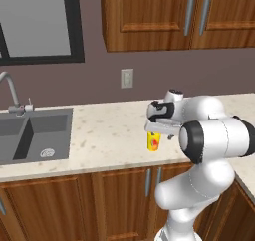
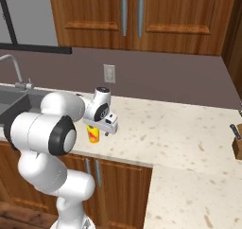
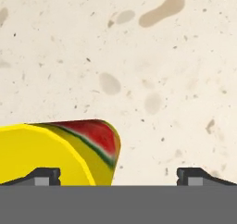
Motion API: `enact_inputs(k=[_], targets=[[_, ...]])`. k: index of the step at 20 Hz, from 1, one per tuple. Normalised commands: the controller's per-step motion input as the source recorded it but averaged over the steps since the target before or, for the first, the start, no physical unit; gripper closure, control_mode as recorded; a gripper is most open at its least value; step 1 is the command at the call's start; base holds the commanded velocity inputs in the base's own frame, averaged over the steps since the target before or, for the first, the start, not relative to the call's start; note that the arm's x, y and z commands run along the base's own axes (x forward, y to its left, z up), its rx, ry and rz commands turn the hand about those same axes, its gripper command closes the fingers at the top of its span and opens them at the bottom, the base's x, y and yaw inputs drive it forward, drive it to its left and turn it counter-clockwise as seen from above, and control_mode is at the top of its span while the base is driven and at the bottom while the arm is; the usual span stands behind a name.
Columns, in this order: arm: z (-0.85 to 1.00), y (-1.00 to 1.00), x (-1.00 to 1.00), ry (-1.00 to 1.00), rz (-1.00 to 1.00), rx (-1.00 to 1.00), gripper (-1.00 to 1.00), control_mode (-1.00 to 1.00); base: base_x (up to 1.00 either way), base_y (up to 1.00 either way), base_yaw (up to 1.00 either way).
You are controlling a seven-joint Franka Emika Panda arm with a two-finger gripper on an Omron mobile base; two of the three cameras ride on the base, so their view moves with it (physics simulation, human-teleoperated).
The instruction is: Place the pitcher and cup on the dining counter for serving.
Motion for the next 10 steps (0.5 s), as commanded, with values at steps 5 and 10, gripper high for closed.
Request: enact_inputs(k=[5,10], targets=[[-0.26,0.00,0.00,0.00,0.00,0.00,1.00,-1.00,0.00,0.00,0.00],[0.00,0.00,0.00,0.00,0.00,0.00,1.00,-1.00,0.00,0.00,0.00]])
